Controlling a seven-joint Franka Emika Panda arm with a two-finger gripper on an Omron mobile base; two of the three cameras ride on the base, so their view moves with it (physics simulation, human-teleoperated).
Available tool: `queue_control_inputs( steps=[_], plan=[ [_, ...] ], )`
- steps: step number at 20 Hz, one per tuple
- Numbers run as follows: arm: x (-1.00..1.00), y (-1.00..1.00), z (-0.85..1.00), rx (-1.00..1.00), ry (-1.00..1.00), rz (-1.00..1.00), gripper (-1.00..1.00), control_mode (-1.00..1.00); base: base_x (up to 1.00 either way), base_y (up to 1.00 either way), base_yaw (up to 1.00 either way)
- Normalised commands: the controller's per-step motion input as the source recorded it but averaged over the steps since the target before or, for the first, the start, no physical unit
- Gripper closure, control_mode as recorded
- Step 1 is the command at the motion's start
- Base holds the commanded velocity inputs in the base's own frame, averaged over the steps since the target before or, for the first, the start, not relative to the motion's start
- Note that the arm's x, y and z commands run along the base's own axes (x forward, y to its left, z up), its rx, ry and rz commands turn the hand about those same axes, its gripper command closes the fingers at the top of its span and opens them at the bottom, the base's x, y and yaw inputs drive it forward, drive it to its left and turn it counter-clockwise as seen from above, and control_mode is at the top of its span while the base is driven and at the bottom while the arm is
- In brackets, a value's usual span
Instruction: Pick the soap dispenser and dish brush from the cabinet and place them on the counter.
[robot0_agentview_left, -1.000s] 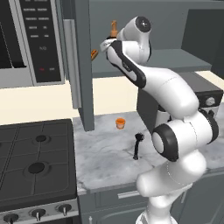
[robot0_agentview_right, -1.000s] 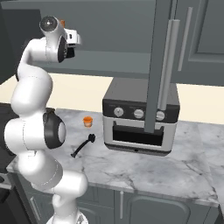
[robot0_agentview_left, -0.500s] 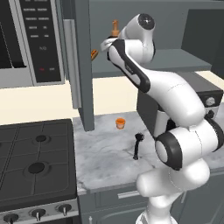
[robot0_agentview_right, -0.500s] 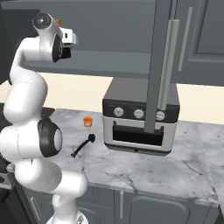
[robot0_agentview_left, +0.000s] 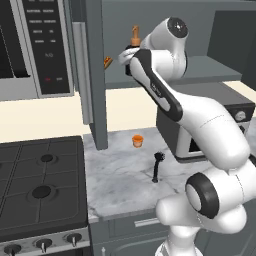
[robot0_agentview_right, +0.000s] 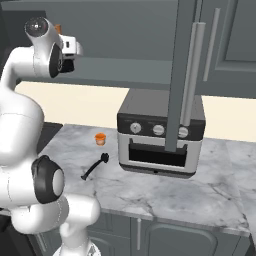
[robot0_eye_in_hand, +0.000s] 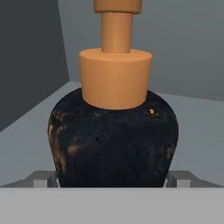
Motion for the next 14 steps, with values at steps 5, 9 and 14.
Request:
queue_control_inputs(
  steps=[5, 9, 14],
  plan=[
    [-0.62, -0.02, -0.03, 0.01, 0.00, 0.03, 1.00, -1.00, 0.00, 0.00, 0.00],
    [-0.62, -0.03, 0.00, 0.03, -0.05, 0.01, 1.00, -1.00, 0.00, 0.00, 0.00],
    [-0.59, -0.04, 0.00, 0.03, -0.09, 0.00, 1.00, -1.00, 0.00, 0.00, 0.00]
  ],
)
